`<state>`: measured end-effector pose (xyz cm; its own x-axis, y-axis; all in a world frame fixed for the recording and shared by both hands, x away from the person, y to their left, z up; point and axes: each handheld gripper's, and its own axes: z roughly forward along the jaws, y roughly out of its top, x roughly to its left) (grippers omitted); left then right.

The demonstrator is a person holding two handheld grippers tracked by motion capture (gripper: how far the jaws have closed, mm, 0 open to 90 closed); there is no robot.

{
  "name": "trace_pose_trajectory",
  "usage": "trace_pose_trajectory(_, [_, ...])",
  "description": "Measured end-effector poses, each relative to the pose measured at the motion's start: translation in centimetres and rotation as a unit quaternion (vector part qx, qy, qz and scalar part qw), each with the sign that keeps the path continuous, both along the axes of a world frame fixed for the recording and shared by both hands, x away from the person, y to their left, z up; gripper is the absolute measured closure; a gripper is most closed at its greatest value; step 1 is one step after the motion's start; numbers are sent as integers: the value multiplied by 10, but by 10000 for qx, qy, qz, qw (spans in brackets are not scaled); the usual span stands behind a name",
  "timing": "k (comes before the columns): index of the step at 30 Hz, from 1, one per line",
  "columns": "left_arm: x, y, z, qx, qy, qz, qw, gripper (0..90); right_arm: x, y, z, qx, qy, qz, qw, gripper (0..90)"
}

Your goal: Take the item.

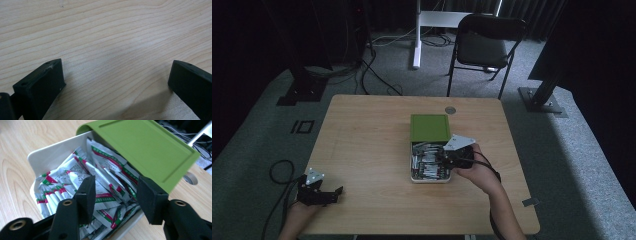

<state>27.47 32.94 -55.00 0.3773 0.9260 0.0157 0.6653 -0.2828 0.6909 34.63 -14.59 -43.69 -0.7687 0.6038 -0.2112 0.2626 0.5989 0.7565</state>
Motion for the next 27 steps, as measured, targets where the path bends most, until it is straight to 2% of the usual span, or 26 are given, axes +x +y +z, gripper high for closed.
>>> trace_pose_trajectory(3, [0,0,0,-6,3,2,10000,13,1,3,0,-102,43,74,9999,556])
trace_pose_trajectory(10, [0,0,0,-5,2,2,10000,13,6,14,-3,-177,120,294,9993,681])
trace_pose_trajectory(12, [0,0,0,-5,4,2,10000,13,6,18,-5,-268,132,367,9989,721])
trace_pose_trajectory(19, [0,0,0,-7,3,4,10000,13,4,22,-7,-303,189,487,9982,727])
trace_pose_trajectory(27, [0,0,0,-5,4,1,10000,13,9,30,-12,-496,303,522,9969,727])
